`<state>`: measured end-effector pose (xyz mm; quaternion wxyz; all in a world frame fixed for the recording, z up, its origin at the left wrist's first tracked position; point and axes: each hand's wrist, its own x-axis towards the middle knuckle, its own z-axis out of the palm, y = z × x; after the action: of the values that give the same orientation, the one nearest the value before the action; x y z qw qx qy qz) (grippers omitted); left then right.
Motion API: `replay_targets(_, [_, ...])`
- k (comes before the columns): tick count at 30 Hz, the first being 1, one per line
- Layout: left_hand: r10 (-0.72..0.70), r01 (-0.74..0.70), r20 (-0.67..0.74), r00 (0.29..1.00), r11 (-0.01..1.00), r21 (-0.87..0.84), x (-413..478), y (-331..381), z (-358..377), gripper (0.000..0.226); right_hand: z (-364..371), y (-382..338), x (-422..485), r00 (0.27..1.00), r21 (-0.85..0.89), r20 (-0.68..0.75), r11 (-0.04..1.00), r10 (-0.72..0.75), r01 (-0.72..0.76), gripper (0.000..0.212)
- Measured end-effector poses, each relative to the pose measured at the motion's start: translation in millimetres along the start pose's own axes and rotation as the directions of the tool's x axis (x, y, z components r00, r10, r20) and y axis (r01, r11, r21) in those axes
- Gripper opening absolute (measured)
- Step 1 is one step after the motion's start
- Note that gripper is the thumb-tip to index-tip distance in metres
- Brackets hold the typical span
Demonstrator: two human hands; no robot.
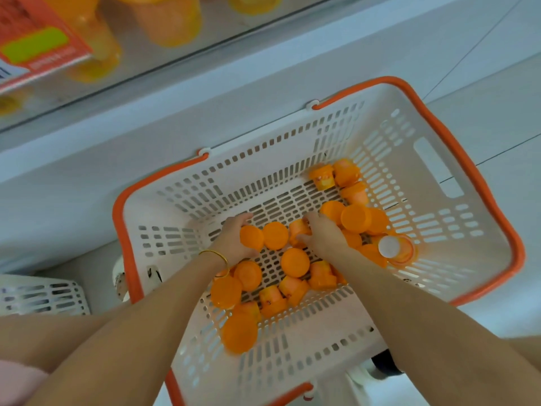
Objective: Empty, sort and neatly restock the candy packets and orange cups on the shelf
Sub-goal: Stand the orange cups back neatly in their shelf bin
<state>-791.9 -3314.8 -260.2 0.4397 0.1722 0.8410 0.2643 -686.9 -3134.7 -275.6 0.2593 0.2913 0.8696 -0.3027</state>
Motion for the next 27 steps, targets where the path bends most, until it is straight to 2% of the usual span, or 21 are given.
replay_targets(4, [0.041, -0.022, -0.067, 0.997, 0.964, 0.265, 8, -5, 9, 0.088, 0, -3, 3, 0.999, 0.015, -0.030, 0.999, 0.045, -0.045, 0.040])
replay_targets(8, [0.122, -0.113, 0.010, 0.992, 0.878, 0.465, 17, -4, 17, 0.086, 0, -4, 3, 0.994, 0.224, -0.040, 0.970, 0.103, -0.092, 0.040])
replay_targets(11, [0.122, -0.158, 0.102, 0.987, 0.810, 0.565, 24, -4, 23, 0.092, 3, -1, -3, 0.986, 0.352, -0.144, 0.936, 0.084, -0.029, 0.040])
replay_targets(14, [0.131, -0.173, 0.112, 0.985, 0.728, 0.664, 28, 2, 32, 0.088, 12, -4, -17, 0.993, 0.370, -0.115, 0.929, 0.014, 0.029, 0.053])
replay_targets(16, [0.143, -0.168, 0.097, 0.985, 0.677, 0.716, 31, 5, 40, 0.085, 21, -6, -24, 0.999, 0.338, -0.029, 0.941, 0.037, -0.025, 0.075])
replay_targets(19, [0.118, -0.138, 0.078, 0.990, 0.682, 0.718, 36, 6, 46, 0.078, 34, -5, -25, 0.997, 0.167, -0.020, 0.984, 0.072, -0.068, 0.105])
replay_targets(23, [0.110, -0.096, 0.021, 0.994, 0.747, 0.658, 39, 4, 41, 0.068, 46, -8, -24, 0.995, -0.006, -0.001, 0.995, 0.099, -0.099, 0.125])
replay_targets(27, [0.068, -0.011, -0.077, 0.995, 0.817, 0.577, 35, -8, 27, 0.069, 52, -9, -16, 0.998, 0.115, -0.041, 0.992, 0.056, -0.051, 0.120])
